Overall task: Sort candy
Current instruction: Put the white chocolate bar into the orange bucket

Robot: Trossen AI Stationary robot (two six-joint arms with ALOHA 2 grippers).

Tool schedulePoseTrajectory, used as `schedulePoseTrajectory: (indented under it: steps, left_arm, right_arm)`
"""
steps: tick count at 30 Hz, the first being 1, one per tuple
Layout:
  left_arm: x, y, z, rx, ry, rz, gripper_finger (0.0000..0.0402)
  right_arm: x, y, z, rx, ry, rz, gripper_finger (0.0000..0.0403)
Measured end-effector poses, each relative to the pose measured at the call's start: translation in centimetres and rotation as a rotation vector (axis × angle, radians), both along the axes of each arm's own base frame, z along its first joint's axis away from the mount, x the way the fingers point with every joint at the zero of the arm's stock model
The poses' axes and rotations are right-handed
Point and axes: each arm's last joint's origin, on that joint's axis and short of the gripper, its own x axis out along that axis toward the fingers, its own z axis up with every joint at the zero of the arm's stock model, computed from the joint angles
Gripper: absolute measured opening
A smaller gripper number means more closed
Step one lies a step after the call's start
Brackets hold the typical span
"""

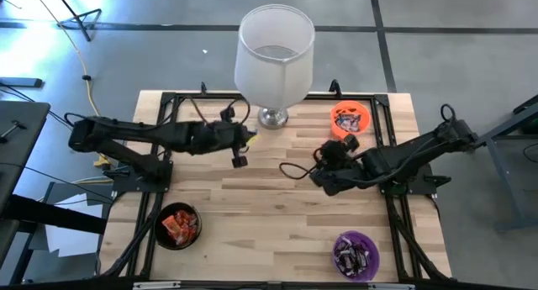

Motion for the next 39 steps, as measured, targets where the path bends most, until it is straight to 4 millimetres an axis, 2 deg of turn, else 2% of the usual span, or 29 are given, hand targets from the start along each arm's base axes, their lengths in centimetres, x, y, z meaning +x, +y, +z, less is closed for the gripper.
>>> schedulePoseTrajectory:
  steps: [5,12,17,28,35,39]
  left_arm:
    - [0.3,-3.4,2.1,0.006,-0.075,-0.11,0.0]
    - [0.1,-7.2,5.4,0.155,-0.185,-0.16,0.0]
    - [-0.2,-9.1,6.3,0.239,-0.234,-0.172,0.0]
    - [-1.0,-10.7,7.4,0.418,-0.245,-0.048,0.0]
    - [-1.0,-11.0,7.6,0.418,-0.267,-0.05,0.0]
    - [-1.0,-11.0,7.7,0.417,-0.275,-0.068,0.0]
  right_arm:
    - [2.6,0.6,-1.0,-0.086,-0.02,0.055,0.0192]
    - [7.0,1.1,-2.1,-0.207,-0.069,0.16,0.0192]
    - [9.3,1.6,-1.8,-0.337,-0.127,0.235,0.0192]
    - [12.1,2.5,-0.2,-0.533,-0.288,0.333,0.0192]
    - [12.5,1.8,1.1,-0.56,-0.4,0.355,0.0192]
    - [12.9,1.2,1.3,-0.545,-0.459,0.433,0.0192]
